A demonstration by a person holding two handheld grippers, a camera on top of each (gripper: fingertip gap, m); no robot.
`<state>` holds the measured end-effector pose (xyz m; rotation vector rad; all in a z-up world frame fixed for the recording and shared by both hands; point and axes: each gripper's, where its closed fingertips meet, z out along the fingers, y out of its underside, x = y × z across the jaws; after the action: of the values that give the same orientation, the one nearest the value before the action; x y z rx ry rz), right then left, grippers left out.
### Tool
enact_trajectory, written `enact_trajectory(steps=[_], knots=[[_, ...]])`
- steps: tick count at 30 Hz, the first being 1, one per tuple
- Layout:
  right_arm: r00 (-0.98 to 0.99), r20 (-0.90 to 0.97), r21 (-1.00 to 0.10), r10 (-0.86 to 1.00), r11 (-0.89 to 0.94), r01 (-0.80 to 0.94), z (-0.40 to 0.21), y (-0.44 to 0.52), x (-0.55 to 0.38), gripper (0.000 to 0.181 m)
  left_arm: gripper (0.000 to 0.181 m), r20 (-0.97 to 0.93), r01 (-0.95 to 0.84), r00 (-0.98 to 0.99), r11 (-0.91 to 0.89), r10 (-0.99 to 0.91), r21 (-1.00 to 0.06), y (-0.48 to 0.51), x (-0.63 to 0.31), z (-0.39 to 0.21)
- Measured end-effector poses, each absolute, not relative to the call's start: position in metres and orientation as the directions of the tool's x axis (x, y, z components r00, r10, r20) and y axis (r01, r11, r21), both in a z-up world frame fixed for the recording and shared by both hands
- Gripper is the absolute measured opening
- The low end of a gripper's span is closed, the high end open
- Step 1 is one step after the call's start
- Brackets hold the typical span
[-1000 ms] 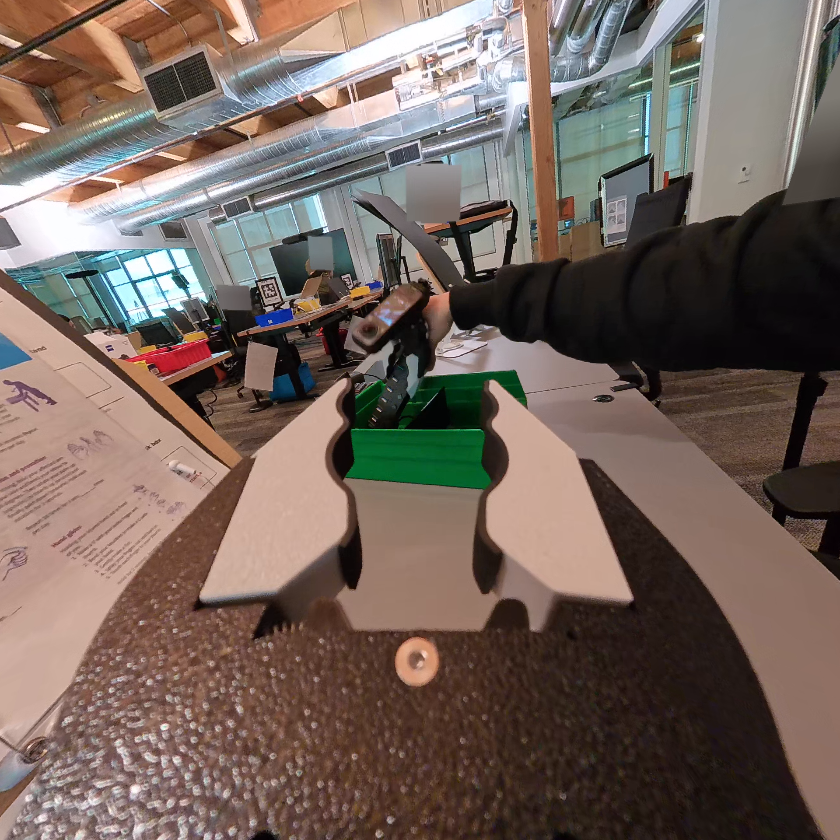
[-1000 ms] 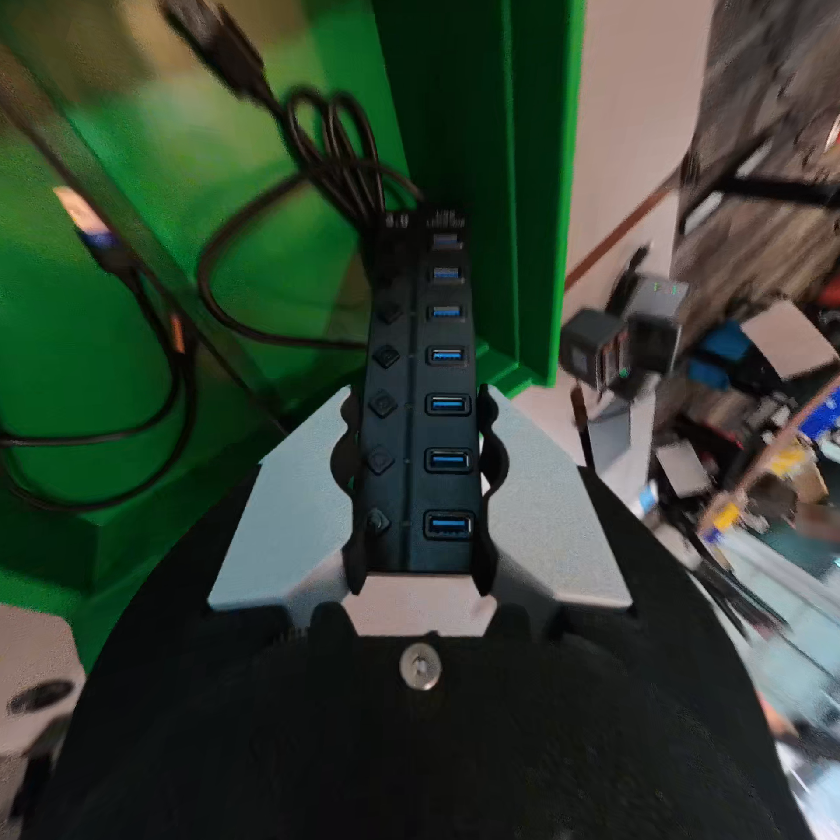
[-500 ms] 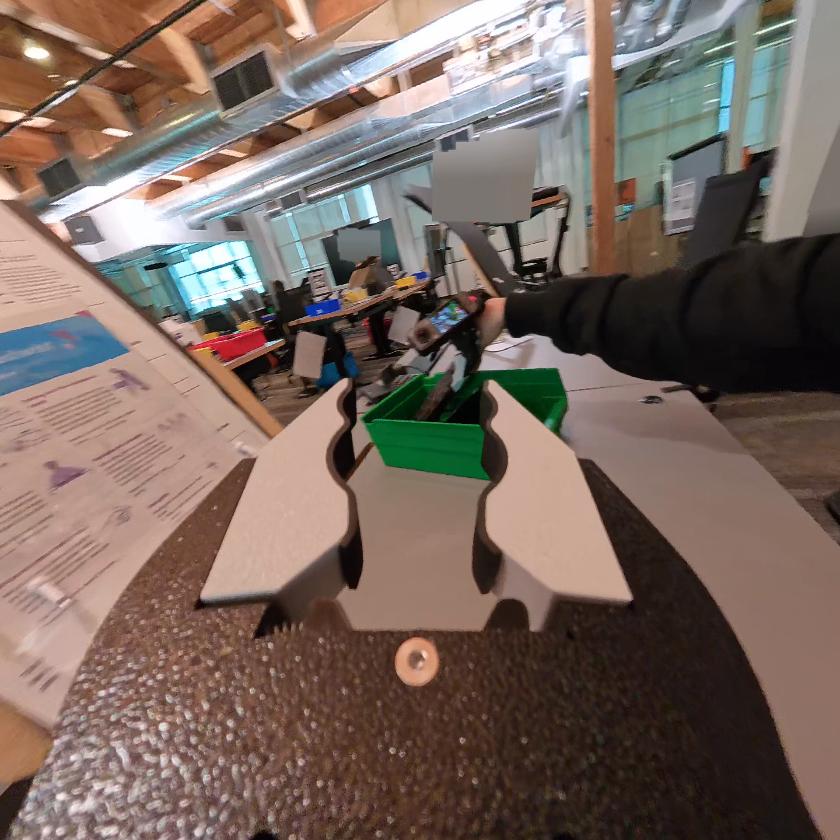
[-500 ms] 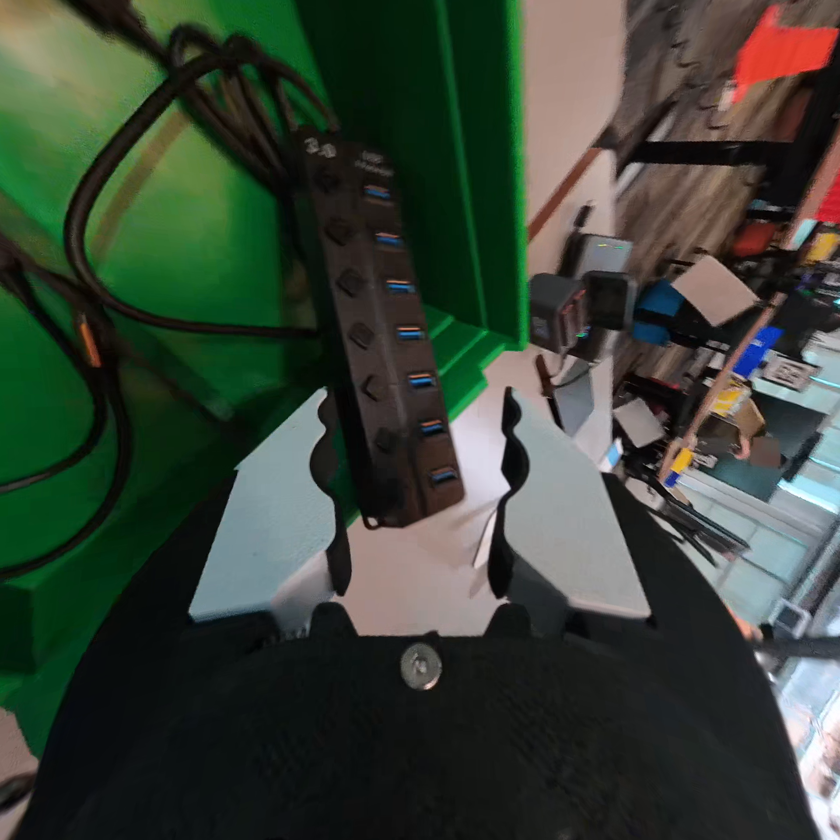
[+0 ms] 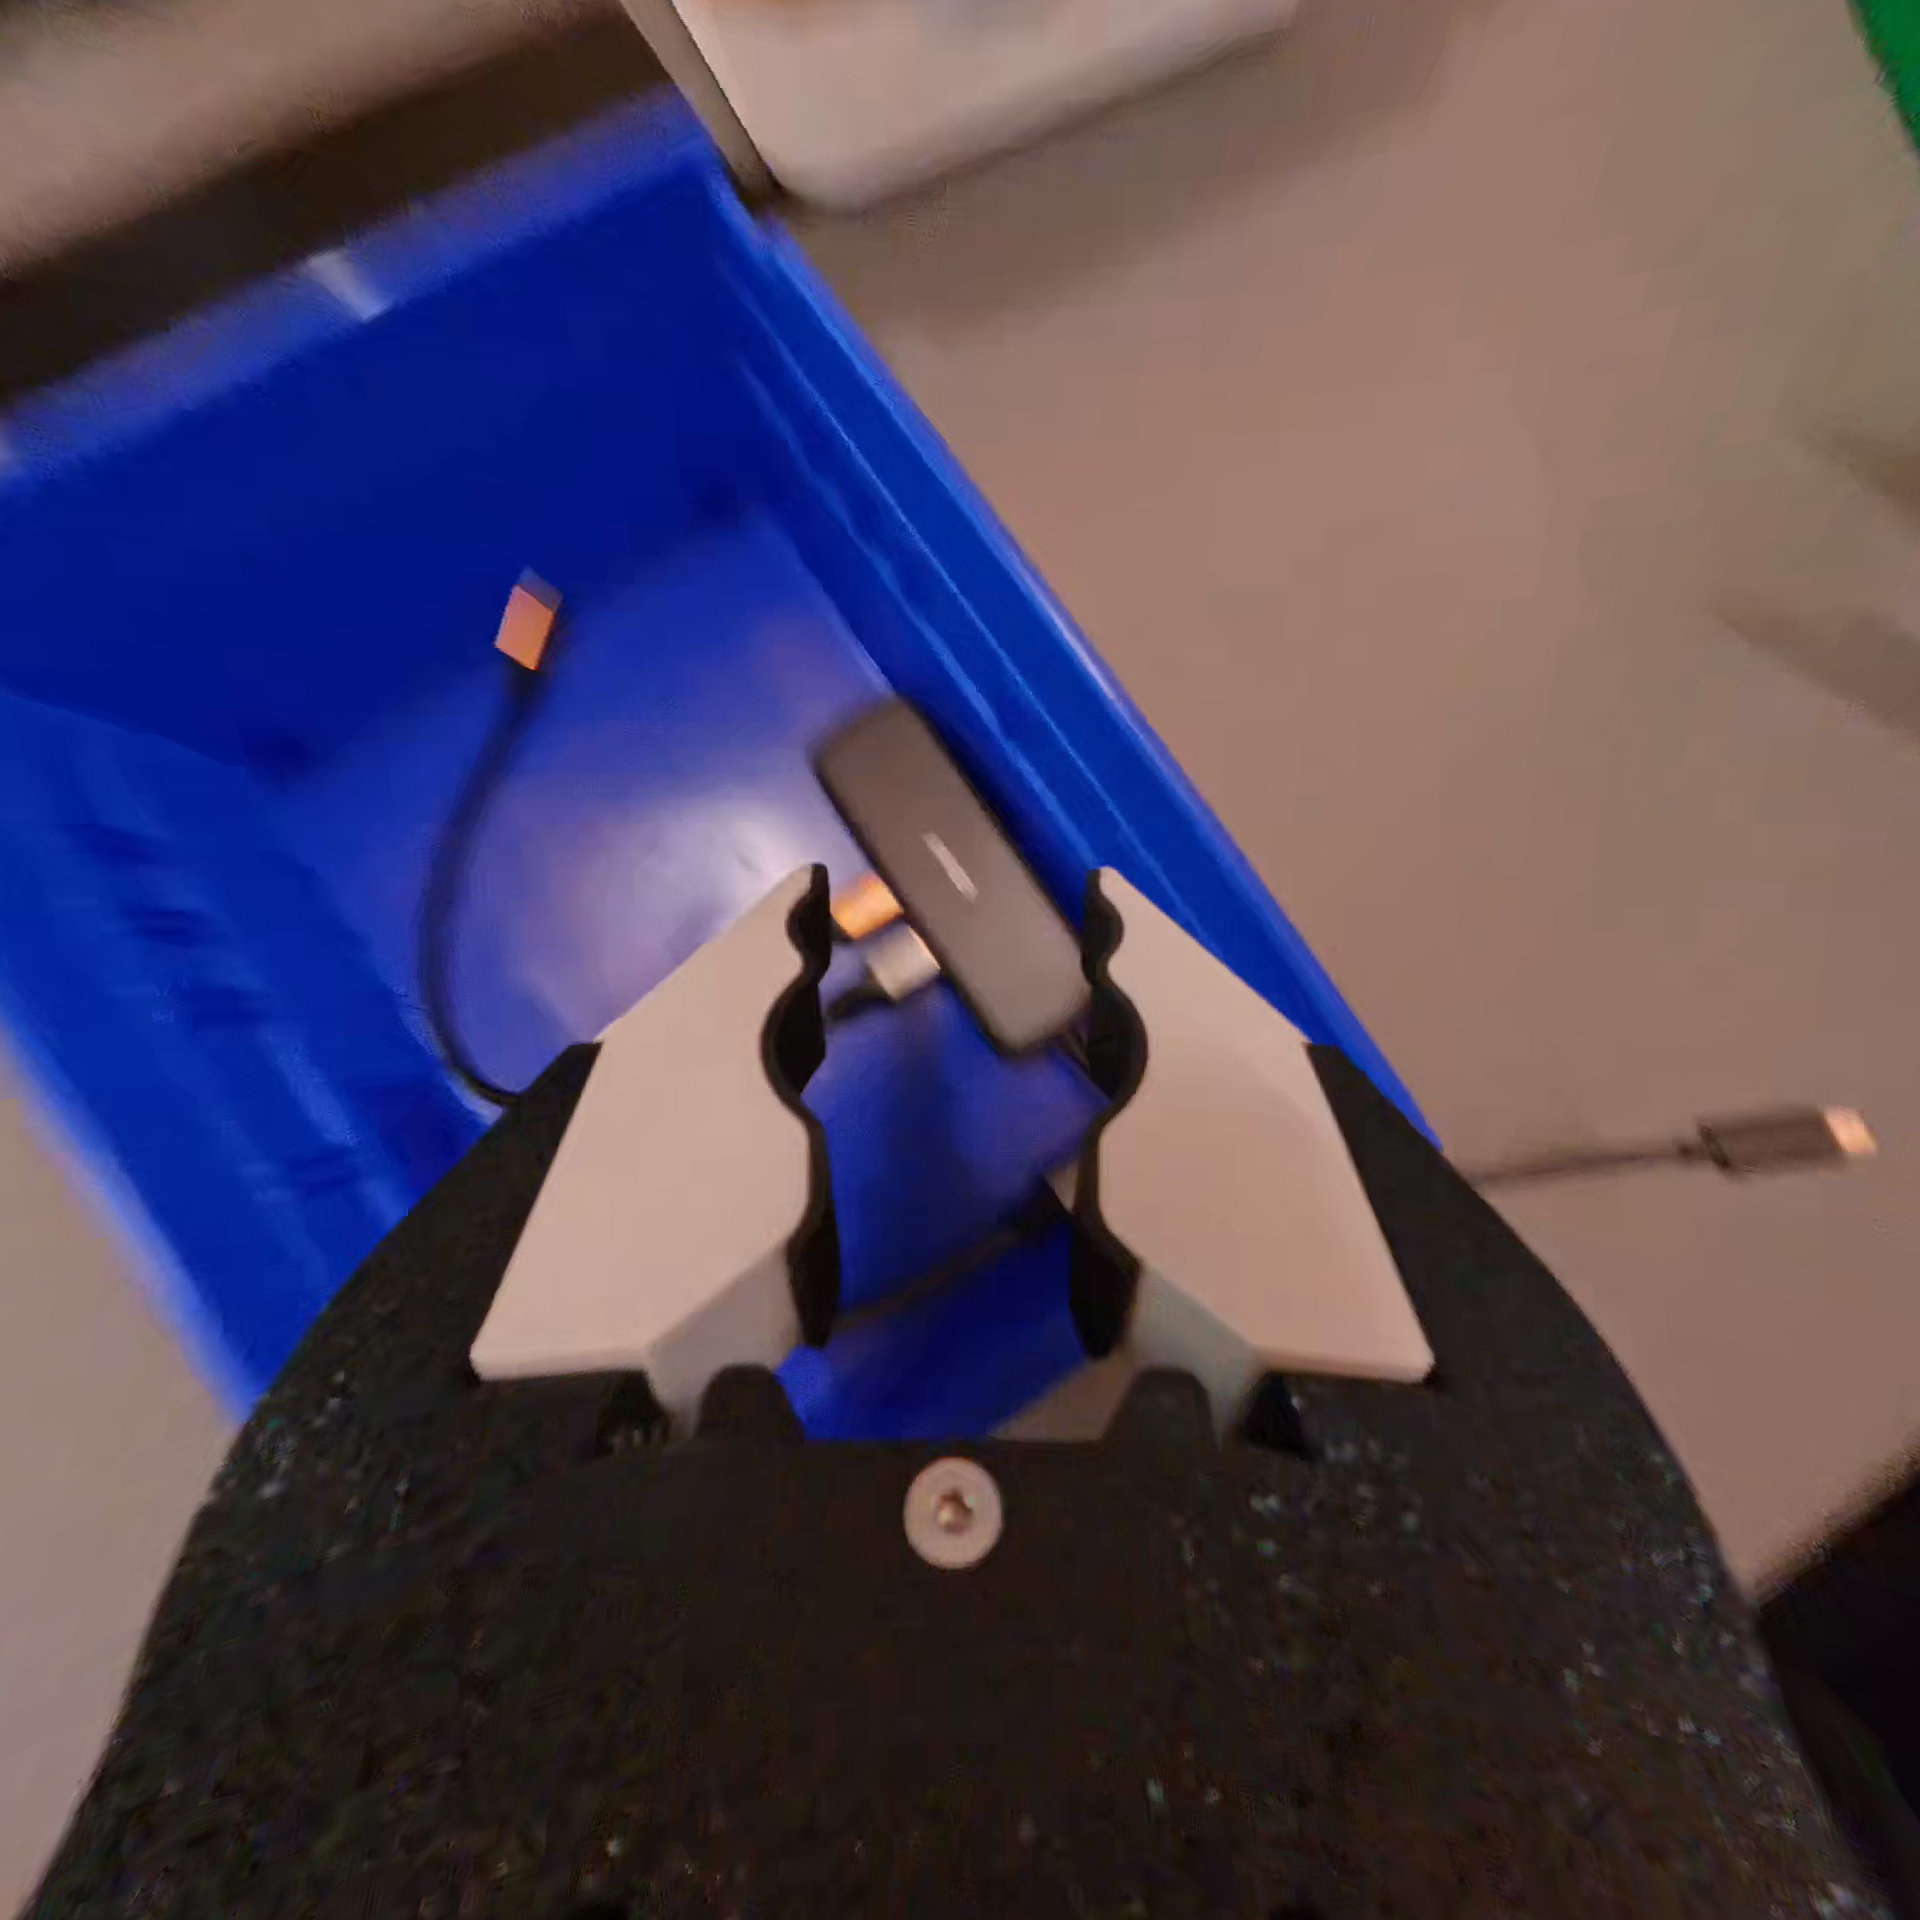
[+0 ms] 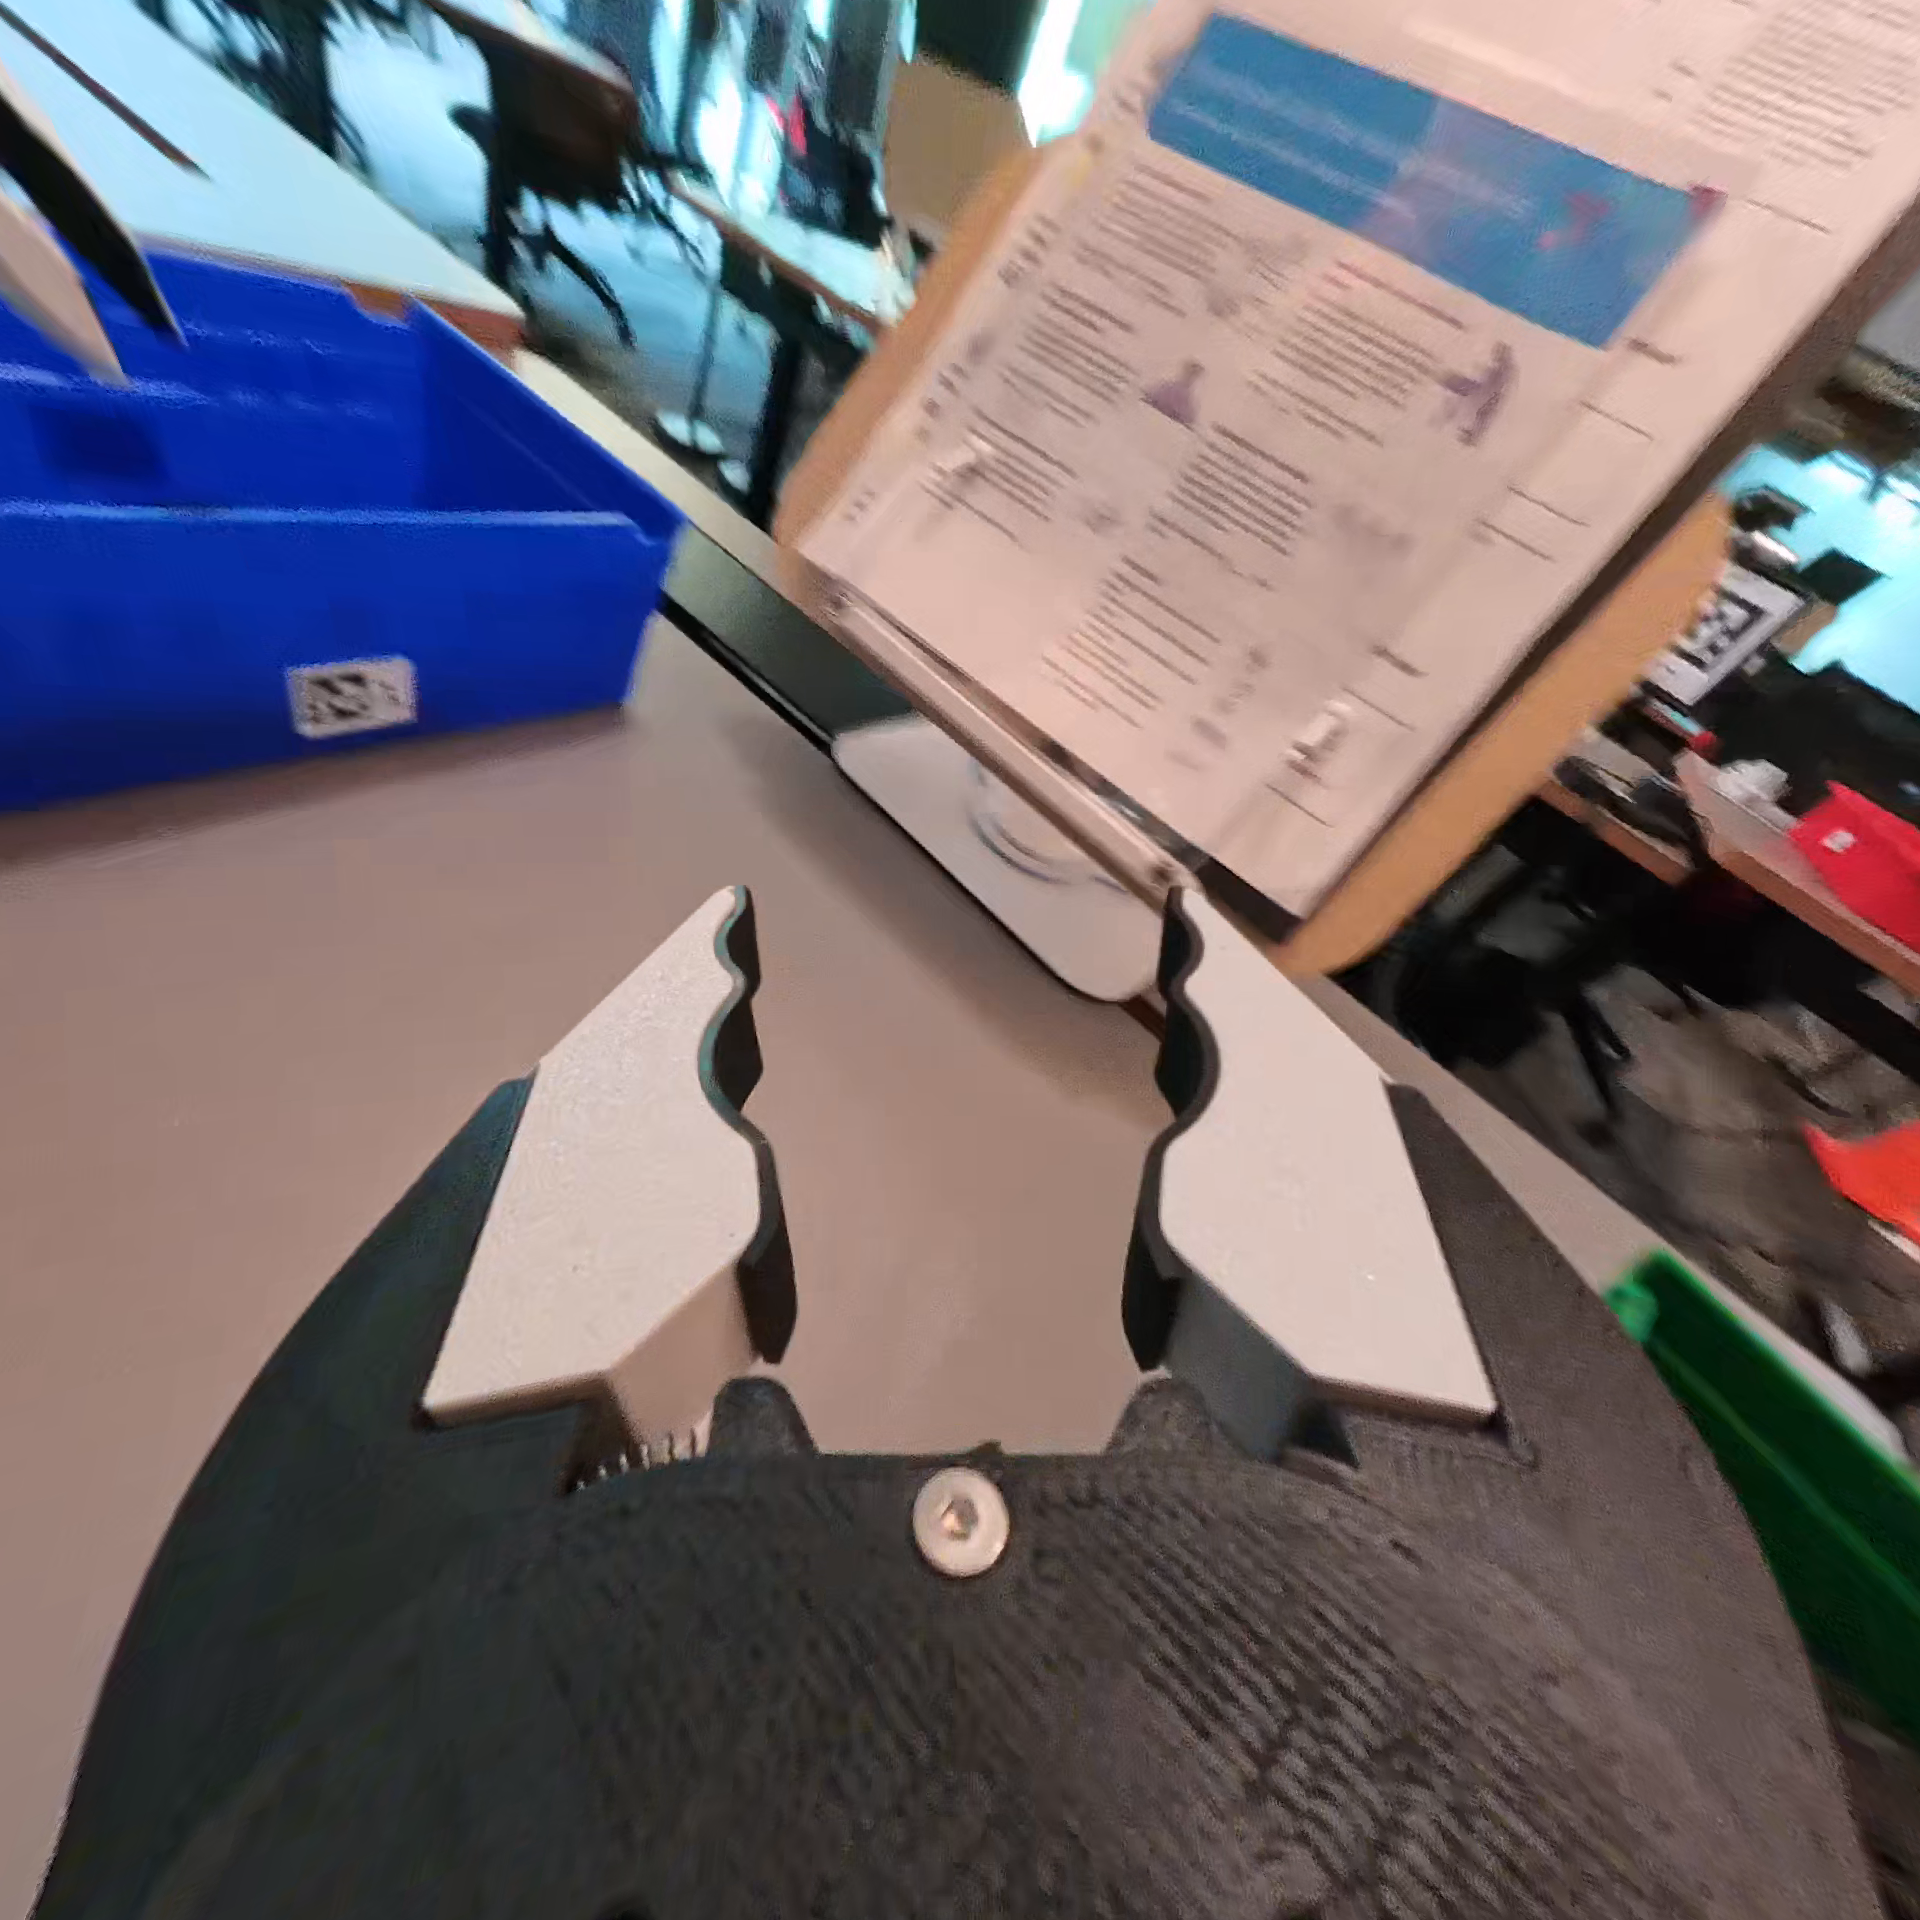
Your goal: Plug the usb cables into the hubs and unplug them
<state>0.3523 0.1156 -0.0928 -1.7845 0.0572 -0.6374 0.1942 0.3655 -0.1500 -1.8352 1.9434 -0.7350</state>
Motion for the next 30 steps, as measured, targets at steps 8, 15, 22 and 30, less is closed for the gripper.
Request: enact_trajectory(steps=[8, 15, 22, 30], knots=[[0.916, 0.316, -0.933, -0.246, -0.258, 0.253, -0.144, 0.15, 0.319, 0.075, 0.063, 0.258, -0.921, -0.082, -0.025, -0.963, -0.388, 0.347, 0.184, -0.208], [0.915, 0.301, -0.94, -0.269, -0.246, 0.237, -0.16, 0.144, 0.328, 0.073, 0.062, 0.566, -0.85, 0.015, -0.309, -0.824, -0.427, 0.344, 0.186, -0.213], [0.921, 0.282, -0.945, -0.268, -0.245, 0.217, -0.167, 0.141, 0.333, 0.072, 0.057, 0.689, -0.765, 0.151, -0.525, -0.709, -0.373, 0.34, 0.181, -0.206], [0.927, 0.264, -0.951, -0.268, -0.232, 0.204, -0.165, 0.138, 0.334, 0.073, 0.053, 0.797, -0.634, 0.359, -0.754, -0.486, -0.174, 0.34, 0.169, -0.216]])
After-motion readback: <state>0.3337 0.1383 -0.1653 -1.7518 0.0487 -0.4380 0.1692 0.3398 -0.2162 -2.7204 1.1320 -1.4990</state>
